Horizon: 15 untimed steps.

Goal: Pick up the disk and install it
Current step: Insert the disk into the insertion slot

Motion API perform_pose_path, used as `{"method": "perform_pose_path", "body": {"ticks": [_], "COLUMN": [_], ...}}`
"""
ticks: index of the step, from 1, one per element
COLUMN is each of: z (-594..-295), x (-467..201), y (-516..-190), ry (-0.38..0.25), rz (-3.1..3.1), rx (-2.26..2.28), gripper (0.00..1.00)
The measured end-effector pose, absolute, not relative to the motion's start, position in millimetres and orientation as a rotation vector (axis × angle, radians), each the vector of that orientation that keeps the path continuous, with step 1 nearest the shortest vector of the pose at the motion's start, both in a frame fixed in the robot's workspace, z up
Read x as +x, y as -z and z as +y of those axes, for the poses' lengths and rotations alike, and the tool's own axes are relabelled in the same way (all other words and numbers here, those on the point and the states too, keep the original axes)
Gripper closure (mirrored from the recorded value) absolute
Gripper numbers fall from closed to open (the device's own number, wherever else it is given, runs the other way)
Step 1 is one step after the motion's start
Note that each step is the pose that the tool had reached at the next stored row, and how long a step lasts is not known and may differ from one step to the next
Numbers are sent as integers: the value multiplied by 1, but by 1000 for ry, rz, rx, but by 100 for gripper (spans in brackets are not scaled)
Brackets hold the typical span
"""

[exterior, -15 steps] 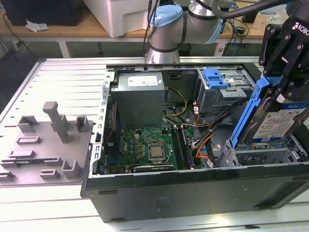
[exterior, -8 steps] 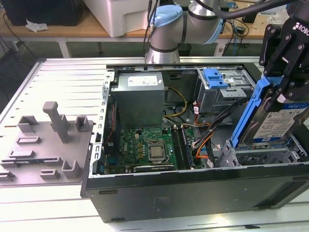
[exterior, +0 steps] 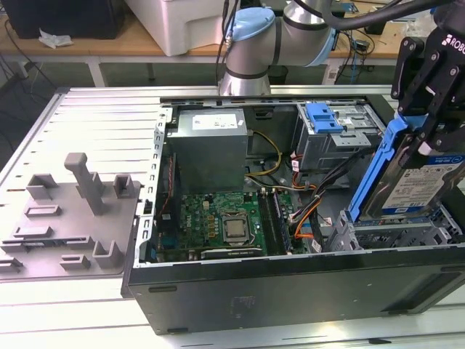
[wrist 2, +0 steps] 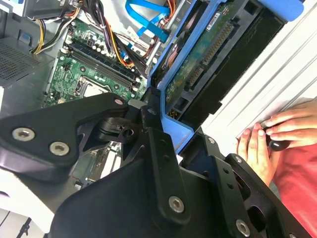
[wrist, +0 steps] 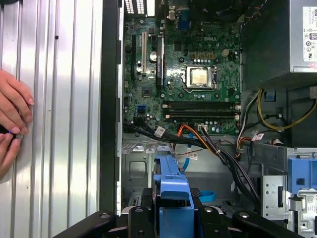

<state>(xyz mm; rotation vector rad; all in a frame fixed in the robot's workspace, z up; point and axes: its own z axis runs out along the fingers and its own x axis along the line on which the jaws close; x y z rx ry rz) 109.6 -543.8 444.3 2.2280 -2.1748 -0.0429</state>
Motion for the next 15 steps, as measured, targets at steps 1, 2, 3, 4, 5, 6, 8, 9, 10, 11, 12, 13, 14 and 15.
{"method": "perform_pose_path", "body": {"ticks": [1, 2, 3, 4, 5, 6, 8, 9, 10, 11, 12, 13, 14, 15], "z": [-544, -544, -544, -544, -543, -543, -543, -543, -543, -543, -542, -542, -542, -542], "x": [110, 109, 109, 109, 108, 108, 108, 108, 108, 108, 108, 108, 108, 108], "y": [-444, -444, -444, -444, -444, -444, -444, -444, -444, -444, -444, -444, -444, -443], "ry": [43, 43, 43, 43, 43, 43, 43, 43, 43, 43, 43, 43, 43, 43], "rz": [-2175, -2175, -2175, -2175, -2175, -2175, -2175, -2175, -2175, -2175, -2175, -2175, -2175, -2175], "rx": [2228, 2228, 2228, 2228, 2228, 2228, 2228, 2228, 2228, 2228, 2228, 2228, 2228, 2228], "gripper": [63, 63, 63, 63, 63, 63, 63, 63, 63, 63, 63, 63, 63, 63]}}
